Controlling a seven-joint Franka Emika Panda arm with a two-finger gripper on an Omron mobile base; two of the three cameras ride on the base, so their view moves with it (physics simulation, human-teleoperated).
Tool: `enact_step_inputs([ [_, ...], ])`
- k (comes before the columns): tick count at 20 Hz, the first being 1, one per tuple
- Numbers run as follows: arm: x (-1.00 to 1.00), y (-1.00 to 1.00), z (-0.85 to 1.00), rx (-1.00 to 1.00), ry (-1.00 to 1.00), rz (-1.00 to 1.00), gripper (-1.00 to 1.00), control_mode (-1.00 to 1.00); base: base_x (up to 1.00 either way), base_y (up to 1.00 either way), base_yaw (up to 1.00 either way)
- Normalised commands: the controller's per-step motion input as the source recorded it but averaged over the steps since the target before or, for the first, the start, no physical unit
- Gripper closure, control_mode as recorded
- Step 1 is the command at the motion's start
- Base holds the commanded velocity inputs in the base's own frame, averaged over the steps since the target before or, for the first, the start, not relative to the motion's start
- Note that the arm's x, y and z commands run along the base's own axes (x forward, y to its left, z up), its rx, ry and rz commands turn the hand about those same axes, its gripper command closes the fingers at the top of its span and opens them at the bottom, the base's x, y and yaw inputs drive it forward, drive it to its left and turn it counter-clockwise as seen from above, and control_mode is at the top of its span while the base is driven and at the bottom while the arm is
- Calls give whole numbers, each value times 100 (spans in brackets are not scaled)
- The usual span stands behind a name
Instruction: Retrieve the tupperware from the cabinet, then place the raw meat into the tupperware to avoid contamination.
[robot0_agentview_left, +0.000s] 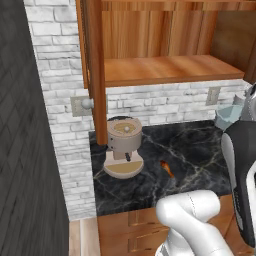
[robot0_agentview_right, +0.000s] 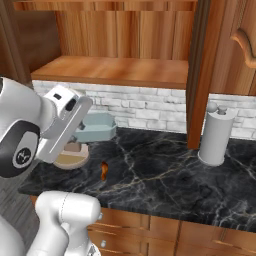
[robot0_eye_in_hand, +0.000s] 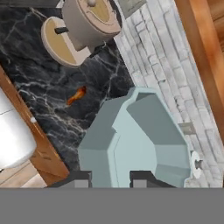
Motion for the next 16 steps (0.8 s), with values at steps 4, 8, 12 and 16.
enact_step_inputs([
  [4, 1, -30, -50, 0, 1, -8, 100, -100, 0, 0, 0],
  [8, 14, -25, -62, 0, 8, -6, 100, -100, 0, 0, 0],
  [12, 18, -22, -70, 0, 14, -7, 100, -100, 0, 0, 0],
  [16, 4, -11, -58, 0, 7, -5, 100, -100, 0, 0, 0],
])
